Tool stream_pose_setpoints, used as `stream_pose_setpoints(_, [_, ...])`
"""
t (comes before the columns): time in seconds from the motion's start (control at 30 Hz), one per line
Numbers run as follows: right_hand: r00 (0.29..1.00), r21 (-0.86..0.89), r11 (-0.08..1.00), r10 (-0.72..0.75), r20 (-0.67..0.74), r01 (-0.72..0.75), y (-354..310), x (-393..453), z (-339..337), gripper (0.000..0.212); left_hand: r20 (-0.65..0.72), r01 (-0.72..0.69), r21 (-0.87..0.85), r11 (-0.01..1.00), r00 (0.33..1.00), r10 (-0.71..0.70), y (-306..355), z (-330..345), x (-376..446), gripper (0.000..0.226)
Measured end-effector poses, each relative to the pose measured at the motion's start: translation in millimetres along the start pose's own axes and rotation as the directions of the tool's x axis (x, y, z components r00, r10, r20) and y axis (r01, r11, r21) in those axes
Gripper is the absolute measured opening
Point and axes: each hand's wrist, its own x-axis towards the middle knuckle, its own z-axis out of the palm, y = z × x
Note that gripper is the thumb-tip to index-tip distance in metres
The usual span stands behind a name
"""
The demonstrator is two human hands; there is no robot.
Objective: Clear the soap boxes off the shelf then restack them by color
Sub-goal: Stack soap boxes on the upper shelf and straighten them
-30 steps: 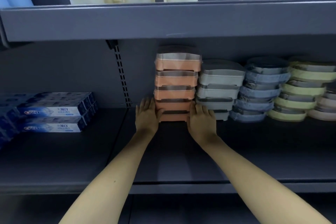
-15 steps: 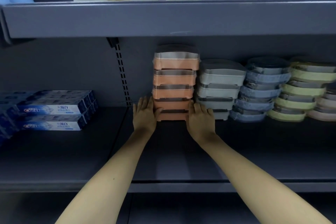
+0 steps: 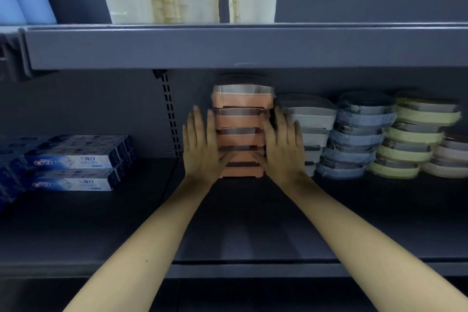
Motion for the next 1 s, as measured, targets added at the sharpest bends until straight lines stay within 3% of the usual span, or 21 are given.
stream_pose_setpoints(0.23, [0.991,-0.042,0.991,-0.128,0.038,0.130,-1.7,39.0,-7.3,0.120,0.022,-0.162,0.190,0.968,0.987,0.161,7.5,-12.7,29.6,0.124])
stream_pose_setpoints(0.5, [0.985,-0.016,0.986,-0.168,0.048,0.169,-4.6,47.8,-8.7,0.112,0.176,-0.162,0.263,0.951,0.977,0.118,6.2,-22.0,34.3,0.114])
stream_pose_setpoints(1.0, [0.963,0.121,0.984,-0.158,0.217,0.134,-9.5,47.4,-17.5,0.100,0.202,-0.147,0.218,0.965,0.974,0.103,11.8,-36.1,33.9,0.102])
